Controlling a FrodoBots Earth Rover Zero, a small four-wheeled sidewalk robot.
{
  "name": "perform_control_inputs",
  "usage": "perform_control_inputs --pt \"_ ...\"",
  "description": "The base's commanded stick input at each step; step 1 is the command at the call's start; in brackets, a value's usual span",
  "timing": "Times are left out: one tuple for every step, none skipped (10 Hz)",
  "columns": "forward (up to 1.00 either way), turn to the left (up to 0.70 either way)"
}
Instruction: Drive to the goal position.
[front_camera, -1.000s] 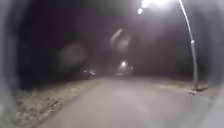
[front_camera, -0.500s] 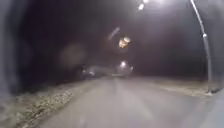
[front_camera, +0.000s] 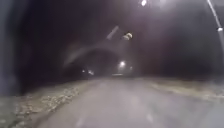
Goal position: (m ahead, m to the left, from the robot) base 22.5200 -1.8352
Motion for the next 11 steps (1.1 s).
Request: perform_control_inputs --pt "1.0 0.0" --pt "1.0 0.0" --pt "1.0 0.0" --pt "1.0 0.0" --pt "1.0 0.0" --pt "1.0 0.0" --pt "1.0 0.0" --pt "1.0 0.0" --pt "1.0 0.0" --pt "1.0 0.0" --pt "1.0 0.0"
